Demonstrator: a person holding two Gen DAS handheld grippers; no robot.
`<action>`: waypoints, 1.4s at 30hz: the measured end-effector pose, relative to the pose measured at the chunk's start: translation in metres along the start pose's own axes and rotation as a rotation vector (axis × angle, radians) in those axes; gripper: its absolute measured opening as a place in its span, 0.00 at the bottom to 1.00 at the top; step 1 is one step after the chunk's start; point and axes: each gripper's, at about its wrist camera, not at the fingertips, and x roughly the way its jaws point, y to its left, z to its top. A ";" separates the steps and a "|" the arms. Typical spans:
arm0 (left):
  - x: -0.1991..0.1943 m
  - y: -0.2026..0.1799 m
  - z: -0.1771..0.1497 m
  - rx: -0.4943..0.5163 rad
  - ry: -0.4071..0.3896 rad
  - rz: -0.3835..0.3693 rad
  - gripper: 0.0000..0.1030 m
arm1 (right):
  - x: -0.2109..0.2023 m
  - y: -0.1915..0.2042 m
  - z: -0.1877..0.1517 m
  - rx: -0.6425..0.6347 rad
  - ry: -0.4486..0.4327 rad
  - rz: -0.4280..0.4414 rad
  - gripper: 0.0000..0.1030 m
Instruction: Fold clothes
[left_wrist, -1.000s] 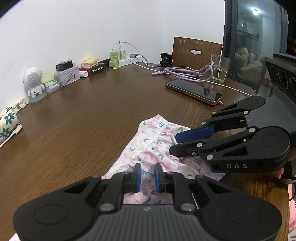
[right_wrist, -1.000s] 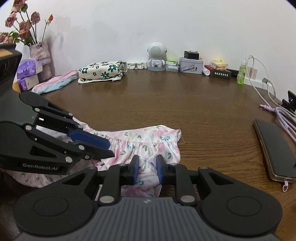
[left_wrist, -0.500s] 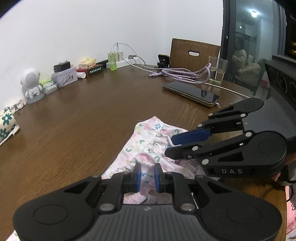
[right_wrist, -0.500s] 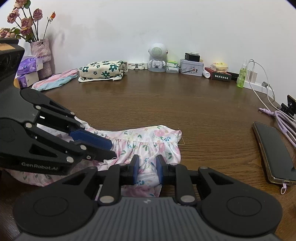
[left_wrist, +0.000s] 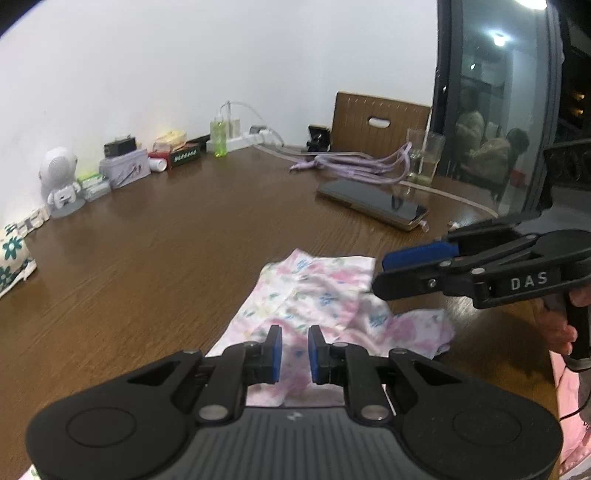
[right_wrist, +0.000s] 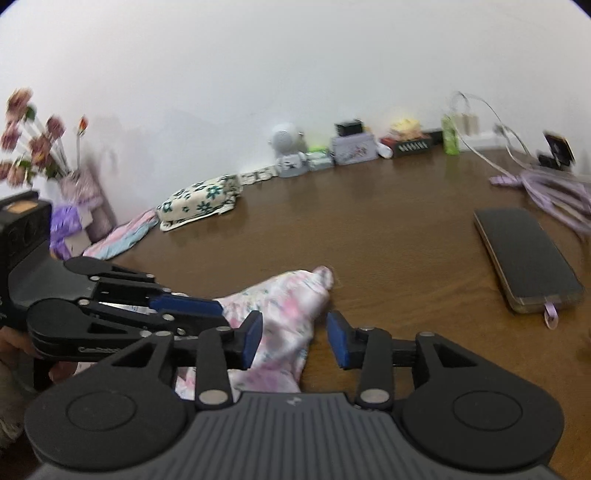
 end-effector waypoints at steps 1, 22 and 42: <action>0.001 -0.002 0.001 0.005 0.001 -0.007 0.13 | -0.001 -0.006 0.000 0.030 0.008 0.004 0.38; 0.009 -0.005 -0.009 0.005 0.024 -0.028 0.15 | 0.041 -0.009 -0.006 0.289 0.048 0.070 0.37; -0.035 0.006 -0.009 0.004 -0.048 -0.002 0.15 | 0.033 0.011 0.009 0.194 0.011 -0.011 0.04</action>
